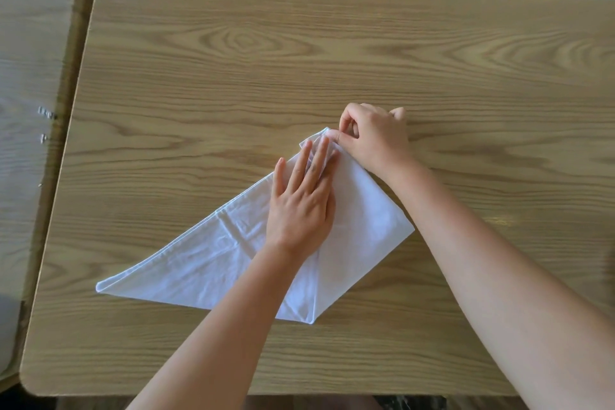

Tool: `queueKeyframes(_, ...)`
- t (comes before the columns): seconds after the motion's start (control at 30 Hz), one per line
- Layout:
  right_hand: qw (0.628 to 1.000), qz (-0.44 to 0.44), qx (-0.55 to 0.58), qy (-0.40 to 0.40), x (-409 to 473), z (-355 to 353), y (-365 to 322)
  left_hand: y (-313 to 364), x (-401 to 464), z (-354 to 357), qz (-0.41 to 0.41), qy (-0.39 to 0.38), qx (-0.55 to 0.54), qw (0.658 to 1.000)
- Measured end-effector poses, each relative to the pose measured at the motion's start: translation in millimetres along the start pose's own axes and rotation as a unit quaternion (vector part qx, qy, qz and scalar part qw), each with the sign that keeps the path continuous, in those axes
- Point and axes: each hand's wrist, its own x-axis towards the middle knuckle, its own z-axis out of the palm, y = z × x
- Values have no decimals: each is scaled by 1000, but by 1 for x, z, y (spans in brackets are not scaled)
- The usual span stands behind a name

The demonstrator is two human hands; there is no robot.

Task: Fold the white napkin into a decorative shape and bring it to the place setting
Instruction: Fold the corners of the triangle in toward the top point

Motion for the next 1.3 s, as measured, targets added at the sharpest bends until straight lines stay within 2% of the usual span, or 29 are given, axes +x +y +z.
queueKeyframes(0.1, 993, 11, -21, 119, -31, -2, -5, 4, -1, 0, -7, 13, 45, 999)
queueKeyframes(0.17, 986, -3, -52, 156, -63, 0, -9, 6, 3, -3, 7, 16, 57, 998)
queueKeyframes(0.27, 991, 1, -79, 110, -103, 14, -15, 4, 16, -6, 18, 7, 59, 998)
queueKeyframes(0.4, 994, 46, -79, 53, -115, 37, -11, -4, 27, -2, 24, 4, -12, 1000)
queueKeyframes(0.5, 993, 50, -102, 28, -115, 43, -8, -5, 24, 2, 33, -4, 10, 999)
queueKeyframes(0.7, 991, 63, -121, 11, -115, 40, -12, -12, 26, -1, 83, -35, 39, 995)
queueKeyframes(0.9, 988, 66, -141, -9, -159, 35, -4, -11, 28, -4, 75, -72, 58, 993)
queueKeyframes(1.1, 982, 137, -128, -8, -194, 41, -29, -11, 26, 2, 74, -63, 58, 994)
queueKeyframes(1.3, 987, 100, -123, -27, -203, 62, -52, -11, 27, -2, 68, -79, 52, 993)
